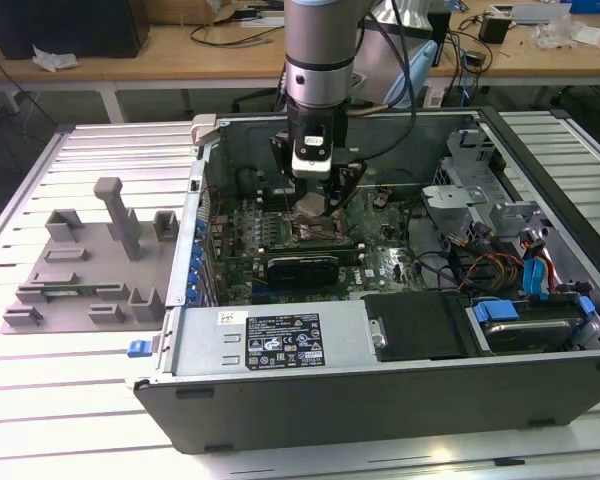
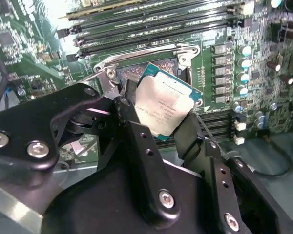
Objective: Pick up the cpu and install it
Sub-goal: 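Place the cpu into insertion slot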
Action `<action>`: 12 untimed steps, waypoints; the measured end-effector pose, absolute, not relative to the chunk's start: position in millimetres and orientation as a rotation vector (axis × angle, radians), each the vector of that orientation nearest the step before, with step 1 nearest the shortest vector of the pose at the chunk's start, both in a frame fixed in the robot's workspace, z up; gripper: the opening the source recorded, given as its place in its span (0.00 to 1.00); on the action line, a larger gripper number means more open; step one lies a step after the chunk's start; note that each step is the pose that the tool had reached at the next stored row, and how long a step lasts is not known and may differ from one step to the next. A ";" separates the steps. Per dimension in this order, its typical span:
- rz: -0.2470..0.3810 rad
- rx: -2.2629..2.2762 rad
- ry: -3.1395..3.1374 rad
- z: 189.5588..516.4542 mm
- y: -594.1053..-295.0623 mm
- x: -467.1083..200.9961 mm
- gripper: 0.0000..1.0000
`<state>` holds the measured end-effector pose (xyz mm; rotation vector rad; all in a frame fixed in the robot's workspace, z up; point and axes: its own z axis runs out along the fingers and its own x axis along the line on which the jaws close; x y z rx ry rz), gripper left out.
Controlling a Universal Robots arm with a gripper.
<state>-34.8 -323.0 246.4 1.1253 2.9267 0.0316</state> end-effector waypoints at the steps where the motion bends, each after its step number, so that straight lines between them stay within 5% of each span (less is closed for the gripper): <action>1: 0.031 1.162 2.912 246.4 -323.1 -34.8 0.55; 12: 0.030 1.490 2.756 246.2 -323.1 -34.8 0.55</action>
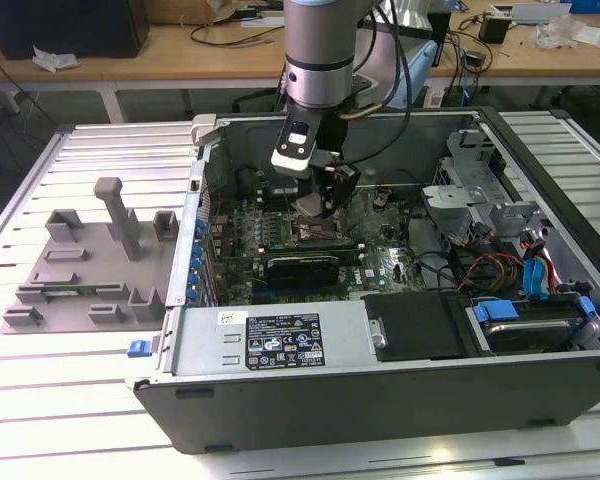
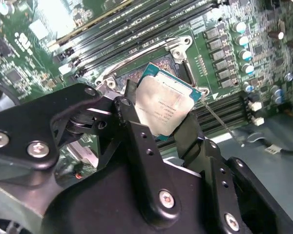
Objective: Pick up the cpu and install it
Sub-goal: 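Place the cpu into insertion slot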
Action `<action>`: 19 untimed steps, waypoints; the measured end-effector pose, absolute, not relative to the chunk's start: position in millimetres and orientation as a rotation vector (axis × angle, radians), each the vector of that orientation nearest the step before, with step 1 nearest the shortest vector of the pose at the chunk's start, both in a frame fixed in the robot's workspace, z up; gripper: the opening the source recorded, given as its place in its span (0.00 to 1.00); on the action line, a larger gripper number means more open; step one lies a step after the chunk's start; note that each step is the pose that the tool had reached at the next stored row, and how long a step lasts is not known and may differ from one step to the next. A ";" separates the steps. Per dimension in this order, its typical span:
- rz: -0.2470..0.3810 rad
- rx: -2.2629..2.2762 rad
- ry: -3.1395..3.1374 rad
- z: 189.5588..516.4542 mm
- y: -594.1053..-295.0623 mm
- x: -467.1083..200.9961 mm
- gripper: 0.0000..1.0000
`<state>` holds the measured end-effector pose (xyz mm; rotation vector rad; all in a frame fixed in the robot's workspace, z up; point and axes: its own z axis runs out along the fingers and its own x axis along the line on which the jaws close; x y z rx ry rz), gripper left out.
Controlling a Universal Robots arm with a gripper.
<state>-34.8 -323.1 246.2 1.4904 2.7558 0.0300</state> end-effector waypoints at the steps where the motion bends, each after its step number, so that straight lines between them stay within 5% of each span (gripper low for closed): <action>1: 0.030 1.522 2.738 246.2 -323.1 -34.8 0.55; 19: 0.026 2.090 2.328 245.1 -323.0 -34.8 0.55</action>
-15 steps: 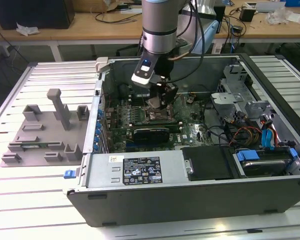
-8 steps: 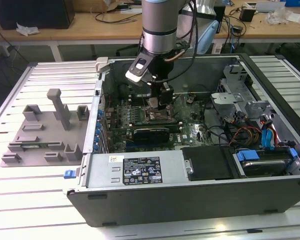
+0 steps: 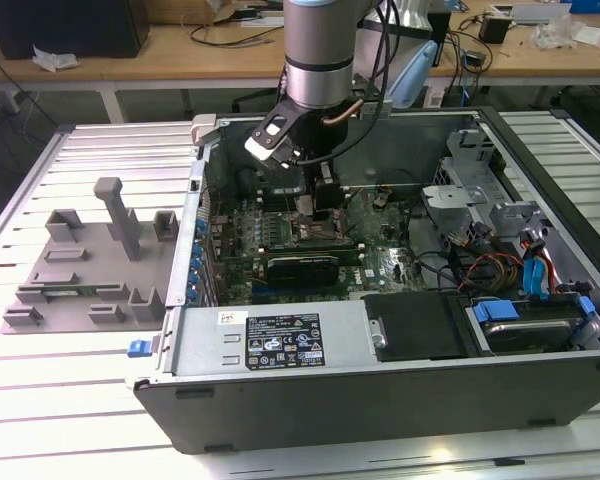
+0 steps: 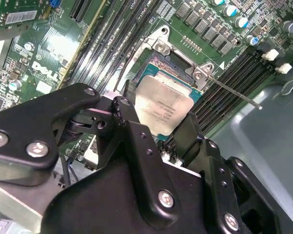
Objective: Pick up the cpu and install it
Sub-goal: 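Place the cpu into insertion slot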
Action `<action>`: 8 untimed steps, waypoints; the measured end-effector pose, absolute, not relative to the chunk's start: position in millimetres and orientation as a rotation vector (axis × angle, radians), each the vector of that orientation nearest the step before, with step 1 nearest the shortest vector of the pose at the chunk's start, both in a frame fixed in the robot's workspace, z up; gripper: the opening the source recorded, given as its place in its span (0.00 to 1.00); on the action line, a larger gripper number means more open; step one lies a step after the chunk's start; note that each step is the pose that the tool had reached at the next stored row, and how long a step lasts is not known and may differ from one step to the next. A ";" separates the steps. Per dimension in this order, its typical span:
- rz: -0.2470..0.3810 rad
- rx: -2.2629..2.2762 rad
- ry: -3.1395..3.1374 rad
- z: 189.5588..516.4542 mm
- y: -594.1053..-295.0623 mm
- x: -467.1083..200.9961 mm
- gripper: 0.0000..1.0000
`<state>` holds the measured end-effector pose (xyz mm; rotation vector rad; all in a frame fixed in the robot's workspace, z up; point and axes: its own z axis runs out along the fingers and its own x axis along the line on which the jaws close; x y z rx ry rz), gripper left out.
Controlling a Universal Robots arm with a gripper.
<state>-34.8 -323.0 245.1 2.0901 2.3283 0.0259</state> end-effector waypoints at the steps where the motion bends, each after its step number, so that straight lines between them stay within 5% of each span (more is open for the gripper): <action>1: 0.026 2.090 2.328 245.1 -323.0 -34.8 0.55; 8: 0.026 2.092 2.327 238.8 -323.0 -34.8 0.55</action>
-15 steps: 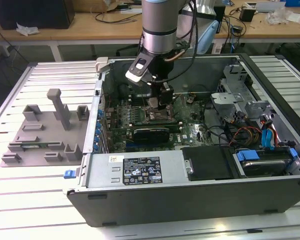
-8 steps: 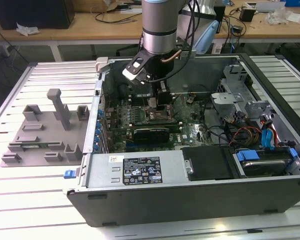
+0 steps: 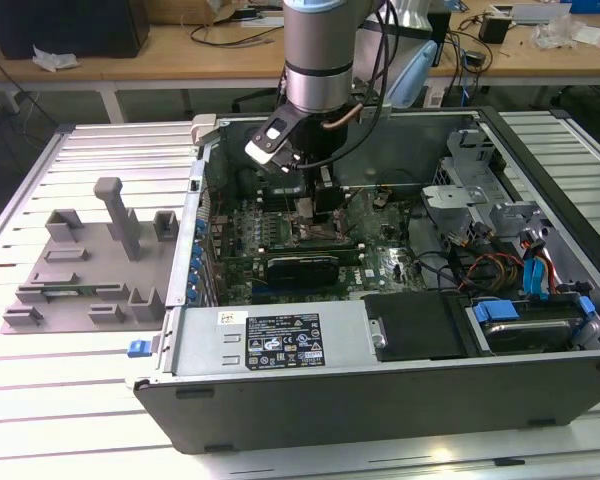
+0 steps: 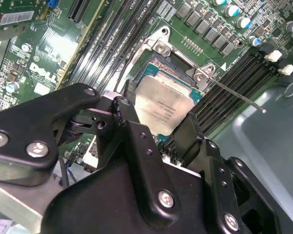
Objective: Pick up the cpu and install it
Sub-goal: 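Place the cpu into insertion slot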
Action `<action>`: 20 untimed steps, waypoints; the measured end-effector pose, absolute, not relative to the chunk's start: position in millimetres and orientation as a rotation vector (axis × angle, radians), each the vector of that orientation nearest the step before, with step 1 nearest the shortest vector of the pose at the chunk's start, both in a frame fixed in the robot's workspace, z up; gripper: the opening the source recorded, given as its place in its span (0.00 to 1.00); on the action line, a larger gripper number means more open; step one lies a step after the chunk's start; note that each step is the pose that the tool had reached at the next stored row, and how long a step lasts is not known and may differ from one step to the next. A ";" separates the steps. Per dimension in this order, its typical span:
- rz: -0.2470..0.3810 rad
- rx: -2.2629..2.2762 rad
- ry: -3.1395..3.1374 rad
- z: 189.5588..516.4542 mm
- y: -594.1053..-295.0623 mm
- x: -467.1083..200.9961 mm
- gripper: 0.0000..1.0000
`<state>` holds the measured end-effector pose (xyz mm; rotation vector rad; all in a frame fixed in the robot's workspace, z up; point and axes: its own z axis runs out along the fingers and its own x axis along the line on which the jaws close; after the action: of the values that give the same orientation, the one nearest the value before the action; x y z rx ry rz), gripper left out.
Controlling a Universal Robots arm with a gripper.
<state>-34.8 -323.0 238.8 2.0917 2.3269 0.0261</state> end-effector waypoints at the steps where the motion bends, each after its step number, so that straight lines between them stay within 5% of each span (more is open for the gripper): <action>1: 0.026 2.092 2.327 237.2 -323.0 -34.8 0.55; 20: 0.026 2.104 2.315 222.7 -323.0 -34.5 0.55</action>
<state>-34.5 -323.0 222.7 2.1044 2.3152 0.0259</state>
